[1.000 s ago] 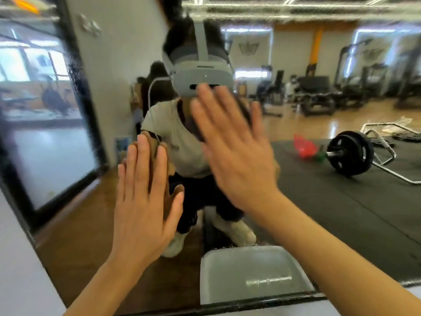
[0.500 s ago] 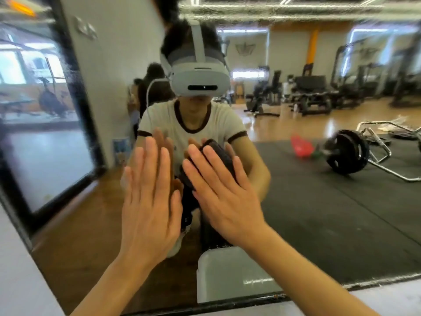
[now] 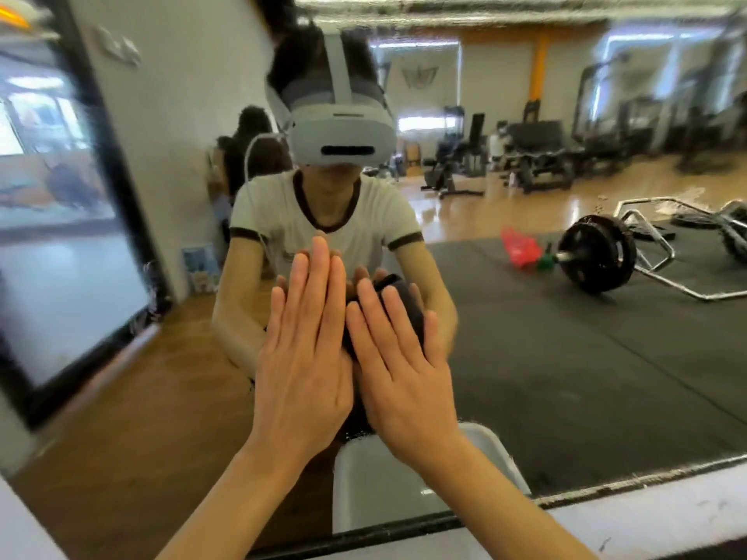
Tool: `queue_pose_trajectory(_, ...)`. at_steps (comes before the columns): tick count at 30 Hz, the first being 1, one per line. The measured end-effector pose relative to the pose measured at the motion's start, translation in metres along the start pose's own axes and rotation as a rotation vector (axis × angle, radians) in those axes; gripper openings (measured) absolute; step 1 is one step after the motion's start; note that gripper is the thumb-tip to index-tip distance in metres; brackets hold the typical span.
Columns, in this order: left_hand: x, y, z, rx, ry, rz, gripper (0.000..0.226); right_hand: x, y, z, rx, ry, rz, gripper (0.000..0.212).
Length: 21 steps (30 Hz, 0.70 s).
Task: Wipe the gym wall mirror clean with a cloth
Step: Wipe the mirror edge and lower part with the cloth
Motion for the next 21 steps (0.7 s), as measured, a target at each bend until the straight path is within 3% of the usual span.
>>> queue_pose_trajectory(2, 0.0, 0.002, 0.0, -0.018, -0.004, -0.008, 0.064, 0.038, 0.006, -0.003, 0.002, 0.166, 0.033, 0.063)
queue_pose_trajectory(4, 0.0, 0.002, 0.001, -0.031, 0.003, -0.02, 0.062, 0.089, 0.018, -0.006, 0.016, 0.167, 0.041, 0.058)
queue_pose_trajectory(6, 0.0, 0.001, 0.001, -0.032, 0.008, -0.032, 0.063, 0.137, 0.031, -0.003, 0.023, -0.015, 0.013, 0.052)
queue_pose_trajectory(8, 0.0, 0.0, 0.0, -0.033, 0.009, -0.045, 0.065, 0.157, 0.036, 0.001, 0.084, -0.339, -0.033, 0.054)
queue_pose_trajectory(10, 0.001, -0.001, 0.0, -0.035, 0.009, -0.069, 0.068, 0.136, 0.031, -0.008, 0.192, -0.667, -0.09, 0.057)
queue_pose_trajectory(11, 0.001, -0.002, 0.001, -0.035, 0.008, -0.081, 0.07, 0.116, 0.027, -0.016, 0.211, -0.737, -0.103, 0.06)
queue_pose_trajectory(13, 0.002, -0.004, 0.002, -0.032, 0.003, -0.1, 0.073, 0.068, 0.018, -0.023, 0.14, -0.57, -0.105, 0.065)
queue_pose_trajectory(15, 0.001, -0.003, 0.001, -0.035, -0.002, -0.117, 0.073, 0.04, 0.012, -0.016, 0.047, -0.184, -0.063, 0.066)
queue_pose_trajectory(18, 0.003, -0.004, 0.001, -0.039, 0.01, -0.116, 0.073, 0.079, 0.017, -0.014, 0.017, 0.18, 0.036, 0.066)
queue_pose_trajectory(19, 0.004, -0.004, 0.001, -0.039, 0.012, -0.113, 0.073, 0.099, 0.021, -0.013, 0.021, 0.187, 0.043, 0.064)
queue_pose_trajectory(21, 0.004, -0.003, 0.0, -0.044, 0.014, -0.109, 0.074, 0.141, 0.032, -0.009, 0.028, -0.007, 0.008, 0.056)
Point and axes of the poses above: each hand's wrist, its own z-axis away from the middle knuckle, its own y-axis out of the back of the hand, x = y × z, the point moved 1 cm from there along -z, towards the middle knuckle, and after that the axes turned 9 degrees about -y, right-handed, at the moved point
